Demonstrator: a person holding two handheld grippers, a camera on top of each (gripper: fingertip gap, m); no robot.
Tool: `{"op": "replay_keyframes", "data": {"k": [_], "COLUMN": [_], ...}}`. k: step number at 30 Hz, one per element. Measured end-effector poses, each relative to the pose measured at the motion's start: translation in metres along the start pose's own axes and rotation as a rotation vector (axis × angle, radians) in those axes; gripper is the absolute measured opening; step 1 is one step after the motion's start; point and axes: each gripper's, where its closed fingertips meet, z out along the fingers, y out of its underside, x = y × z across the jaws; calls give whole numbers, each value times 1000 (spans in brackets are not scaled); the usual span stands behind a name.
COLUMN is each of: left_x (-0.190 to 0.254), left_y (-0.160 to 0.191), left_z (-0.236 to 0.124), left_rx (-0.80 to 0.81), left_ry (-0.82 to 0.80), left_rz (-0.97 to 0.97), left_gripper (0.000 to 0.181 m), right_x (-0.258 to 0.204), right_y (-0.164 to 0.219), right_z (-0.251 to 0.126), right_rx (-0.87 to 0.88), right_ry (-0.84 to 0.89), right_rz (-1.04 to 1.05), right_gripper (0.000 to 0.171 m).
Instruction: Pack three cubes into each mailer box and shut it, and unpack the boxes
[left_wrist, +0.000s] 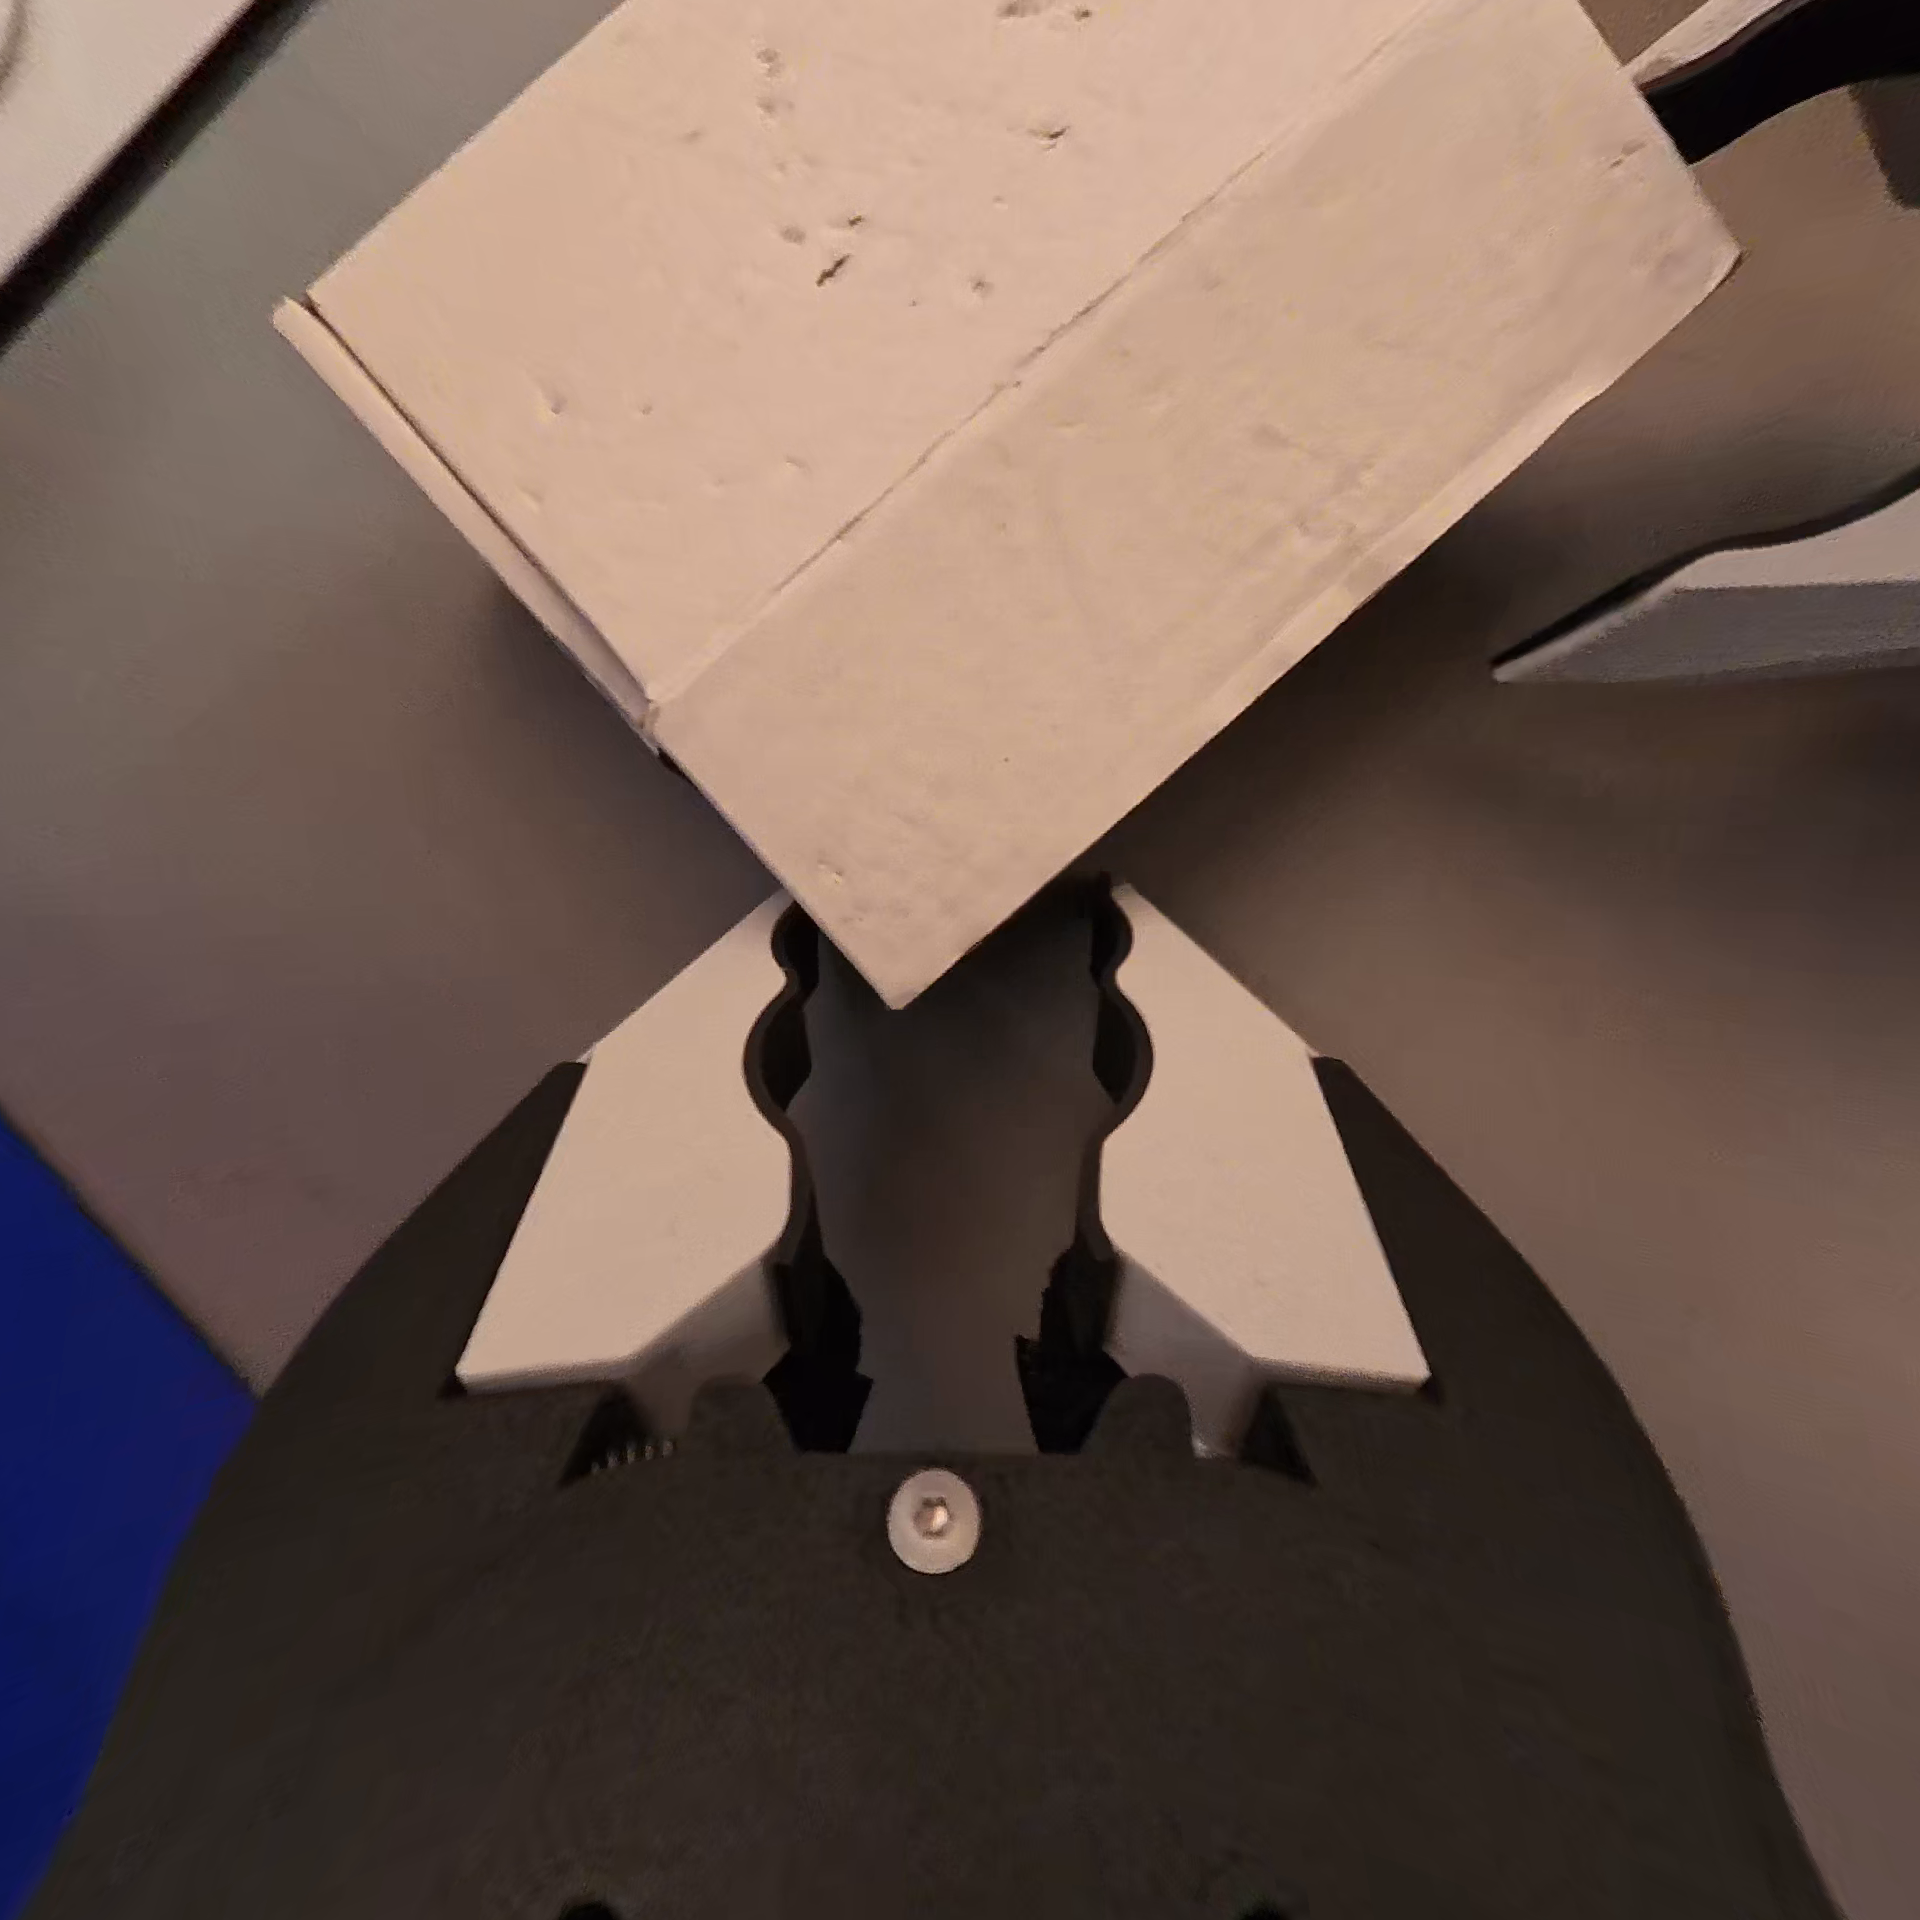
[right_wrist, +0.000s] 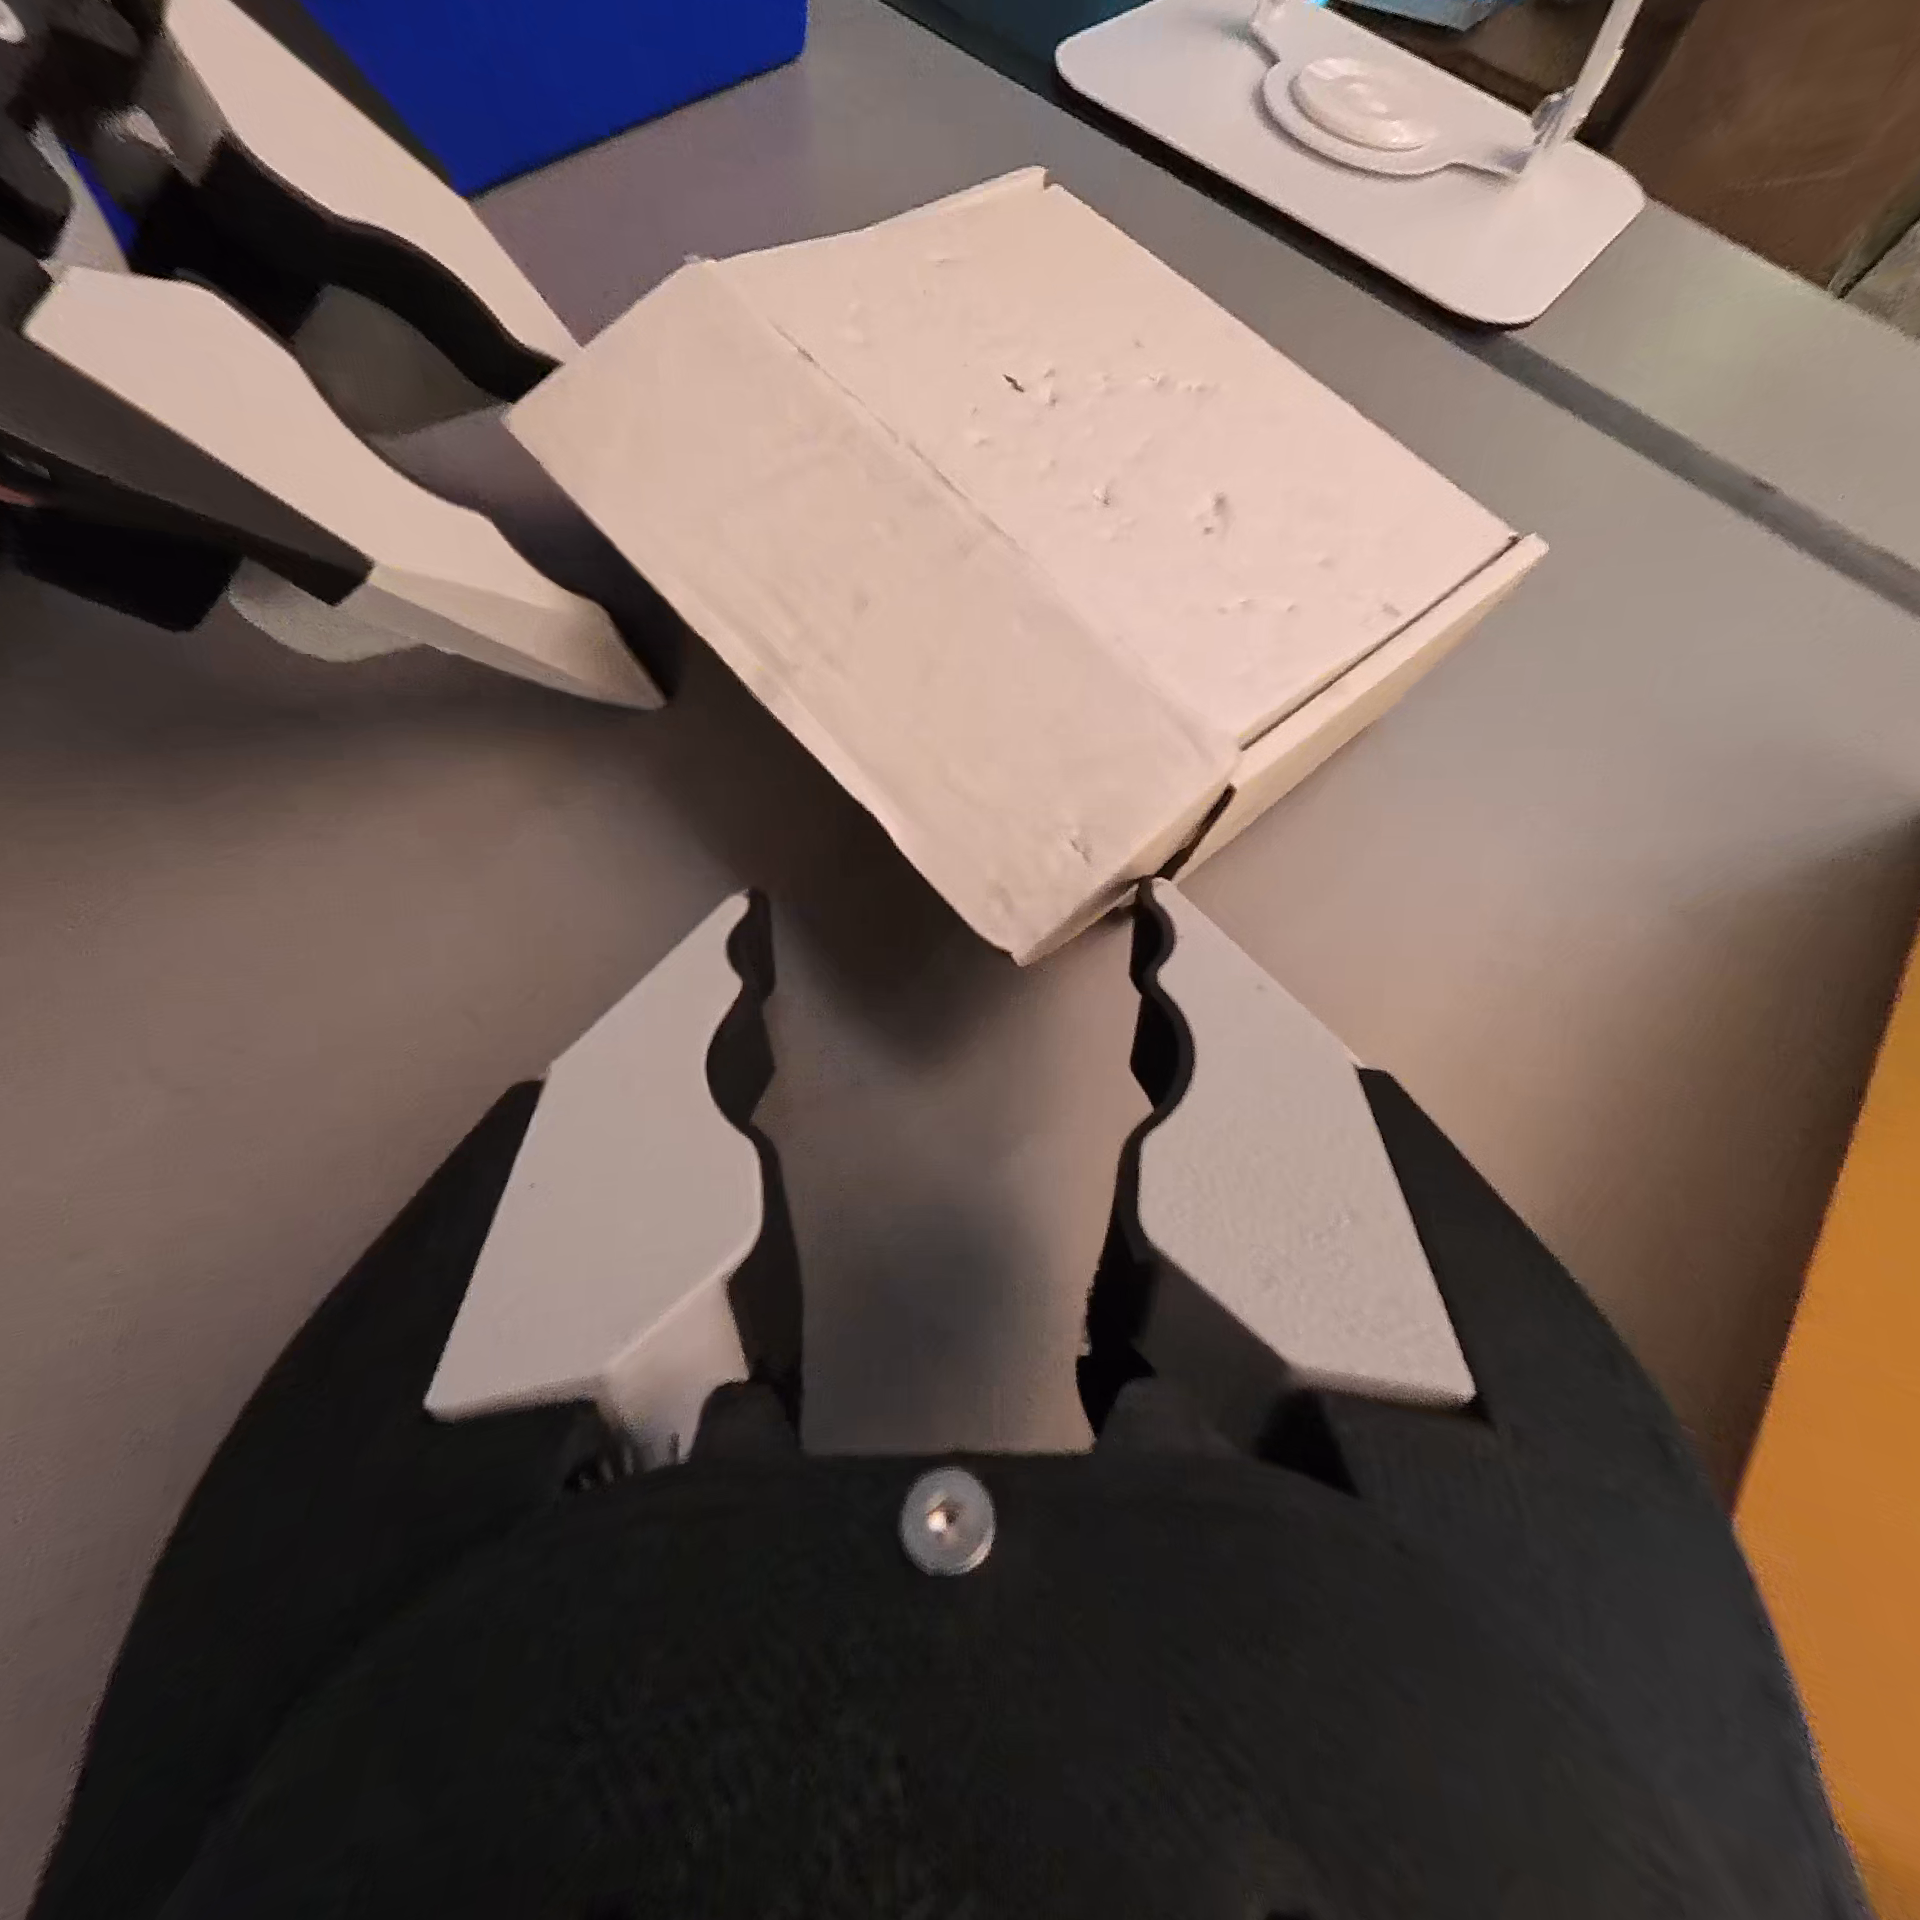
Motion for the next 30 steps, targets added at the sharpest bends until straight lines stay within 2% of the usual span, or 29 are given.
{"op": "replay_keyframes", "data": {"k": [1,10,16,21,30], "left_x": [1,10,4,9,7], "left_y": [0,1,1,-1,-14], "left_z": [0,2,-1,-8,-22], "left_rx": [-2,-3,0,18,87], "left_ry": [17,102,88,205,289], "left_rz": [-7,1,38,-20,-136], "left_gripper": [54,80,83,82,85], "right_x": [0,-3,-3,1,7], "right_y": [-1,-2,-7,-12,-13], "right_z": [0,2,0,-5,-7], "right_rx": [7,26,58,97,119], "right_ry": [-9,-51,-89,-117,-159], "right_rz": [10,13,70,137,255], "right_gripper": [70,79,80,80,80]}}
